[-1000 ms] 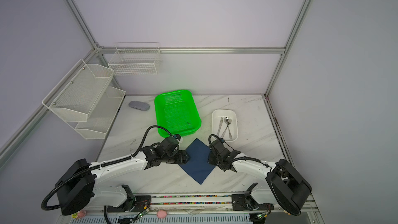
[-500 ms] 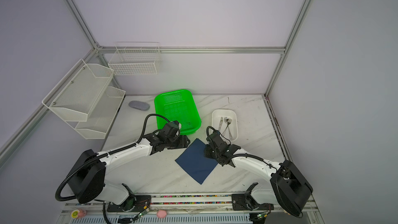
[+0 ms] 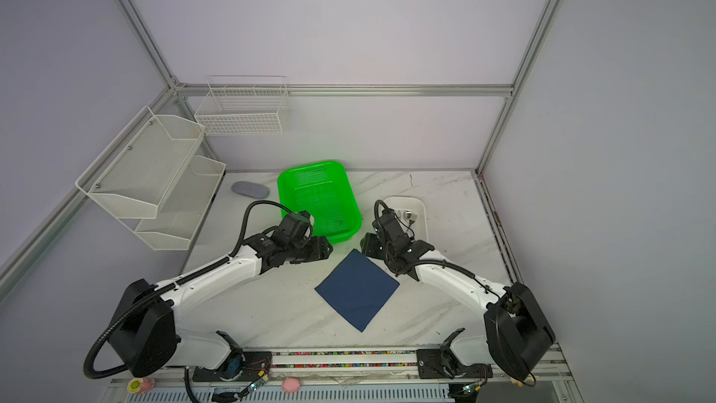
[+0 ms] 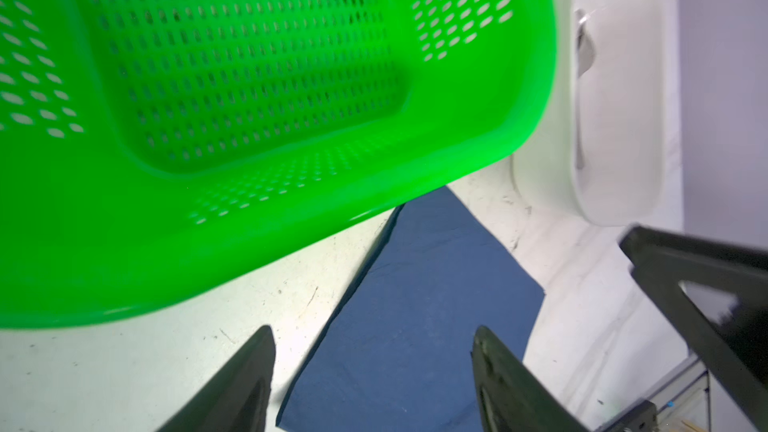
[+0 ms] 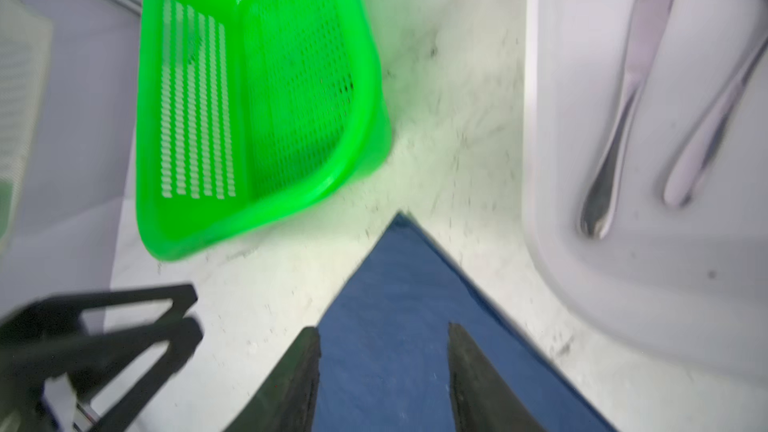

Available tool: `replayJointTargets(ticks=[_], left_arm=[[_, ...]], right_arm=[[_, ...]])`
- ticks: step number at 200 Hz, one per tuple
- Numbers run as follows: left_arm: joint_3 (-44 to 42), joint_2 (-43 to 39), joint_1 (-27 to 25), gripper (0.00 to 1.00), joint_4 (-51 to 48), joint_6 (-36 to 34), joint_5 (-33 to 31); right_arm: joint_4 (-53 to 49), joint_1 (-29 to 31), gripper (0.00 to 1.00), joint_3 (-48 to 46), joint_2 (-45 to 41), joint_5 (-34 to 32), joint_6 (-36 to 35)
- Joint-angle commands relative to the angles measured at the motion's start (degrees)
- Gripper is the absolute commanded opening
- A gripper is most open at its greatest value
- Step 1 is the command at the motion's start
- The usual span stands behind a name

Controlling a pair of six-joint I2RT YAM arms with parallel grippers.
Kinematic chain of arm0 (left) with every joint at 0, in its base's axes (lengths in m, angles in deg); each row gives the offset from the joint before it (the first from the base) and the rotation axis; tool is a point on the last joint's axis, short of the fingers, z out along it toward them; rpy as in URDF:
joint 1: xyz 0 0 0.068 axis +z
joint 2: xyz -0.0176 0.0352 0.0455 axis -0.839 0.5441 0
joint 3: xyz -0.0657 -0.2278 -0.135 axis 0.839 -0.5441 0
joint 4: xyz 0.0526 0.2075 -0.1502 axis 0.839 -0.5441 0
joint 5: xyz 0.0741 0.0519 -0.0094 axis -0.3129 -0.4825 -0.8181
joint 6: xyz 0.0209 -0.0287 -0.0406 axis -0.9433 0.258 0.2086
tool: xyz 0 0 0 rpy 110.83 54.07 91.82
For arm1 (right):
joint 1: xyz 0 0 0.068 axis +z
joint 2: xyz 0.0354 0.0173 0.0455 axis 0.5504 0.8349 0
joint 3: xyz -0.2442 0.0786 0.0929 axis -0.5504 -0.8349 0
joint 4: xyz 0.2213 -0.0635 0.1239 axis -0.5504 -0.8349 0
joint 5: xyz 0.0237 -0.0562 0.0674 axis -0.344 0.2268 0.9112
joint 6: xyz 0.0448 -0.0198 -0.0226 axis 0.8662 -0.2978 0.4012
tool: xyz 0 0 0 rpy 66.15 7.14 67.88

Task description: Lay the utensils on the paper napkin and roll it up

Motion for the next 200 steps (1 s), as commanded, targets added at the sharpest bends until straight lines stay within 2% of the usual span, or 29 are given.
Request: replayJointTargets(ticks=[1,44,71,82,123,144,164,172,186,200], left_arm=[[-1.2,-6.1,0.3,0.77,-0.4,-0.1,-0.7],[-6.2,-14.1,0.8,0.79,-1.0,-0.9,-4.0],[-6.4,-16.8,1.3,0.79,-3.4,-1.2,-5.7],[-6.4,-17.4,1.4,0.79,-4.3,-1.4,-6.3],[-6.5,-18.6,1.5,0.79,-6.4,-1.5,-7.1],[-6.4,-18.6,1.5,0.79,-6.5,-1.3,-7.5],[-6.0,-18.9,1.5,0.79,-6.9,-1.3,-7.9],[-6.0,-19.2,1.5,0.79,-7.0,-1.3,-7.9],[-5.9,-19.8,1.5,0.79,-7.0,-1.6,-6.9],[-6.2,-20.3,1.5,0.79,-6.7,-2.3,-5.2]], right_arm=[[4.1,-4.2,0.56,6.2,7.2,5.7,-5.5],[4.3,-7.0,0.61,20.5,24.4,10.9,-9.0],[3.5,-6.5,0.62,26.7,31.7,22.0,-11.1],[4.3,-5.1,0.63,27.3,32.7,23.8,-10.8],[1.8,0.0,0.63,29.4,32.9,23.8,-11.7],[2.5,2.1,0.63,30.1,33.2,27.6,-11.5],[2.0,3.8,0.71,31.9,34.2,30.7,-12.0],[1.3,4.4,0.76,32.3,34.3,30.6,-12.2],[-1.5,4.5,0.76,33.0,33.2,27.4,-13.2],[-5.0,4.4,0.77,32.4,29.7,19.0,-11.8]])
